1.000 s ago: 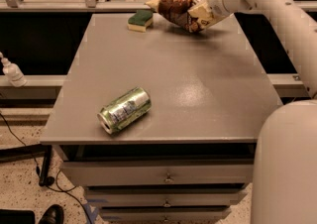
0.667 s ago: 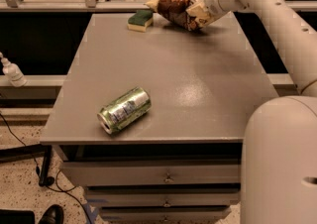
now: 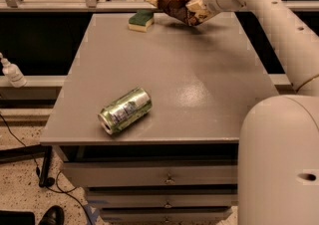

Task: Move brown chip bag near sponge

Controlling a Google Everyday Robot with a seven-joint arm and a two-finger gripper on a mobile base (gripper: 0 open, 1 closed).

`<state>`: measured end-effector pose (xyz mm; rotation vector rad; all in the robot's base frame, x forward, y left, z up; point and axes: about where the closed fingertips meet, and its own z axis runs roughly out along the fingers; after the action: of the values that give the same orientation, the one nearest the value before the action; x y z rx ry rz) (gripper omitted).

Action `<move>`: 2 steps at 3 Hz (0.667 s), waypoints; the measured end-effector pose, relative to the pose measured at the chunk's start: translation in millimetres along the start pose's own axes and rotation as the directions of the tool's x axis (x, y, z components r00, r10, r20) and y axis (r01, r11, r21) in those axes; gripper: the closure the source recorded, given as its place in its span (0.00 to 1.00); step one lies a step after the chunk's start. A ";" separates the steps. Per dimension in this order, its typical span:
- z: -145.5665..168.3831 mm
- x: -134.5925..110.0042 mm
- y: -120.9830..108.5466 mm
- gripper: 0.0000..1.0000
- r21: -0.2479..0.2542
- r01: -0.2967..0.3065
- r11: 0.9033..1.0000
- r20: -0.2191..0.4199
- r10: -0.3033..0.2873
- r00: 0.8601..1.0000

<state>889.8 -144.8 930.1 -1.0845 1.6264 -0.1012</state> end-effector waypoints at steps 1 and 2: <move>-0.3 -7.6 2.3 0.13 -0.004 0.009 1.000 0.015 -0.009 1.000; -5.4 -13.5 3.9 0.00 -0.006 0.009 1.000 0.030 -0.009 1.000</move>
Offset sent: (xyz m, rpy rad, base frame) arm -0.0191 0.0066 0.0218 0.0205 -0.0346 0.0305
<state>882.5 -135.8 939.8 -1.0936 1.5961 -0.0859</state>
